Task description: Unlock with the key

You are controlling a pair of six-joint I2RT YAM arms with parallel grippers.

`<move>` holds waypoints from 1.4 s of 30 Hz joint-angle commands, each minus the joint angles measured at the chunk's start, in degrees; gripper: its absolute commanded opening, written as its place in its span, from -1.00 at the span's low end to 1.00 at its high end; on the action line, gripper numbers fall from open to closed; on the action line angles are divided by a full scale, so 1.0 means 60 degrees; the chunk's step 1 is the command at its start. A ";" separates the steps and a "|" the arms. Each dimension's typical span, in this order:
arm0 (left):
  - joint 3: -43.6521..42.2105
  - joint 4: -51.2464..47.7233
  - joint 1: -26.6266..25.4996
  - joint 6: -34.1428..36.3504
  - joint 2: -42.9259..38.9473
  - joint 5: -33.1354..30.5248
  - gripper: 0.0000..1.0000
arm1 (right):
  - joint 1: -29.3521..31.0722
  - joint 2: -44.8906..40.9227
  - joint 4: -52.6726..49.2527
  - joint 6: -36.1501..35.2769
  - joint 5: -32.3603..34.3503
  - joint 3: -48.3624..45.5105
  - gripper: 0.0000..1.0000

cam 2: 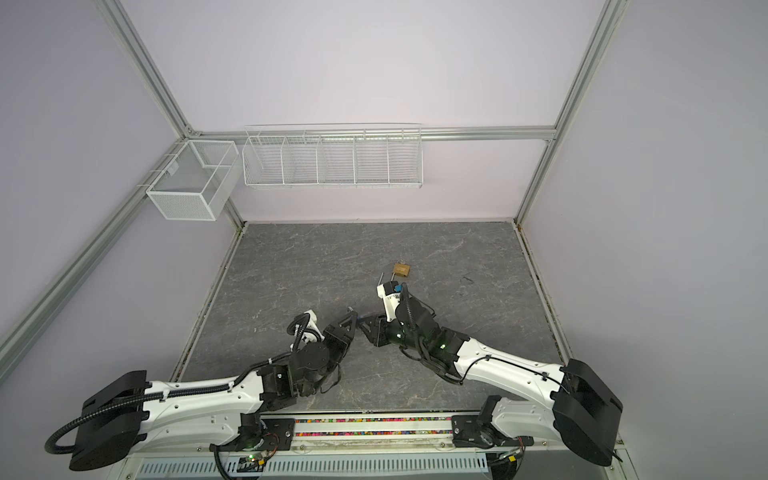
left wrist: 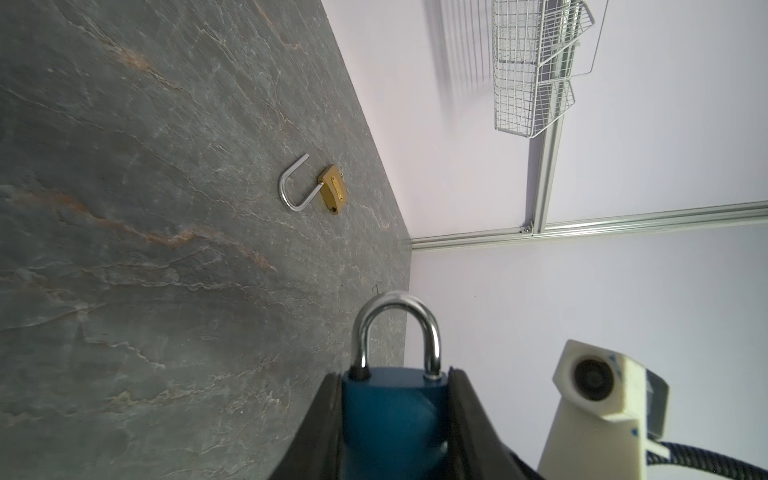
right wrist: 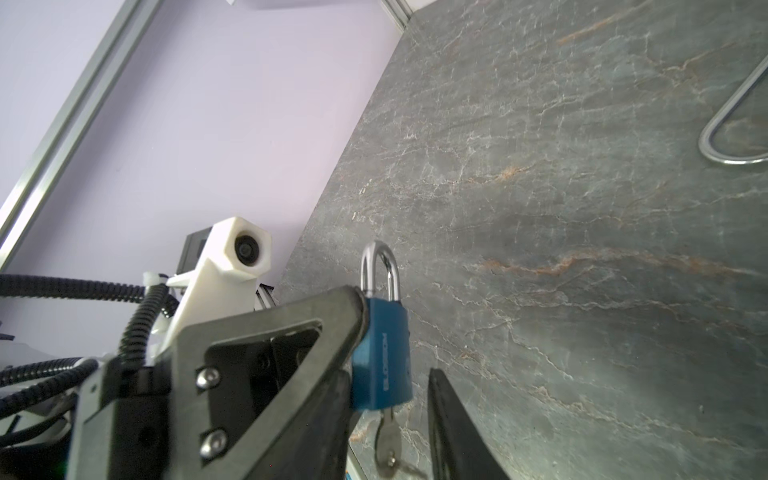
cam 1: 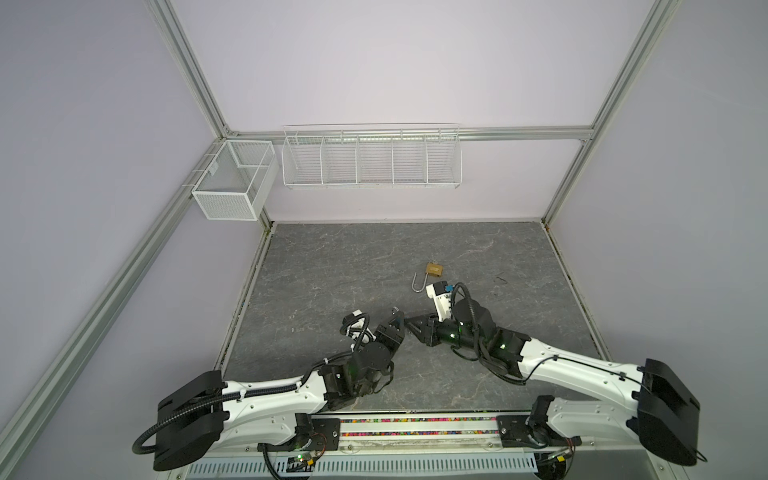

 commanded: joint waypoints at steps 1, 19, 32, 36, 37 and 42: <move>0.0001 -0.0988 0.0060 -0.0240 -0.0423 -0.0355 -1.00 | -0.0004 -0.0365 -0.0079 -0.0549 0.0224 -0.0300 -0.31; 0.0073 -0.1091 0.0177 -0.0238 -0.0831 -0.0299 -1.00 | 0.0782 0.0550 0.0624 -0.1386 0.0094 -0.0018 -0.47; -0.0128 -0.0613 0.0198 -0.0136 -0.0864 -0.0265 -1.00 | 0.0848 0.0895 0.0368 -0.1517 0.0191 0.0449 -0.81; -0.0354 0.0266 0.0191 0.0307 -0.0867 -0.0352 -1.00 | 0.0840 0.0917 0.0454 -0.1337 -0.0016 0.0424 -0.87; -0.0380 0.0394 0.0189 0.0426 -0.0856 -0.0362 -1.00 | 0.0820 0.0923 0.0485 -0.1271 -0.0046 0.0420 -0.87; -0.0648 0.1984 0.0198 0.1540 -0.0782 -0.0393 -1.00 | 0.0646 0.0948 0.0990 -0.0716 -0.0527 0.0244 -0.88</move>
